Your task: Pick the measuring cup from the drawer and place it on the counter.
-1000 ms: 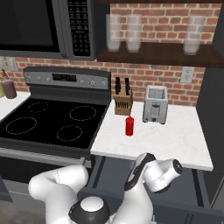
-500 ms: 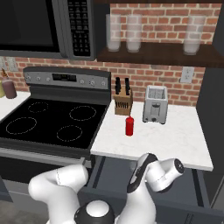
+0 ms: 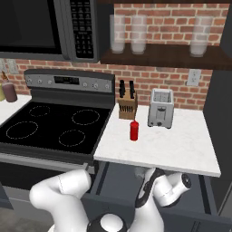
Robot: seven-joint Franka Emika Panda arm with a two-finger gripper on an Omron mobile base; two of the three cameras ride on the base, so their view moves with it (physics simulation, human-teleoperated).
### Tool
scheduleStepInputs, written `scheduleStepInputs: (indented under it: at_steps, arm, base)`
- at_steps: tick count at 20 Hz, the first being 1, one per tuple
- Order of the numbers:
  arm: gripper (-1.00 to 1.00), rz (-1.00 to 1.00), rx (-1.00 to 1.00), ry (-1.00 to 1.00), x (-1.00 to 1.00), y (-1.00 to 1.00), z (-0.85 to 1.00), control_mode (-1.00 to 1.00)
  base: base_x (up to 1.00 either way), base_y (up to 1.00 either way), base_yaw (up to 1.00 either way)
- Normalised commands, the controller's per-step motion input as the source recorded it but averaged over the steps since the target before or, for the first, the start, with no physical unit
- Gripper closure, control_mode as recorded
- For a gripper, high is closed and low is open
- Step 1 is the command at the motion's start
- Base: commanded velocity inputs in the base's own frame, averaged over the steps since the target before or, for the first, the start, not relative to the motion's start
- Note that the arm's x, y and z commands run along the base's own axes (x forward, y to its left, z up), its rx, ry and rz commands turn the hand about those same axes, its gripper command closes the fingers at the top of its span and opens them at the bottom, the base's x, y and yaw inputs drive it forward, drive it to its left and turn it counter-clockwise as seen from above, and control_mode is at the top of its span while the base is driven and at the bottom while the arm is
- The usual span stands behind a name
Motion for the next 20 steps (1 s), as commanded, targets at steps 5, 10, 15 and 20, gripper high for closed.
scheduleStepInputs:
  at_steps: [5,10,15,20]
  arm:
    - [-1.00,0.00,0.03,0.00,0.15,-0.09,-0.06,-1.00]
    - [-1.00,0.00,0.01,-0.01,0.12,0.00,0.00,-1.00]
    - [-1.00,0.00,0.02,-0.06,0.13,0.00,0.00,-1.00]
    - [-1.00,0.00,0.00,0.00,0.15,0.00,-0.18,-1.00]
  base:
    - [0.00,0.00,0.00]
    - [0.00,0.00,0.00]
    - [0.00,0.00,0.00]
    - [0.00,0.00,0.00]
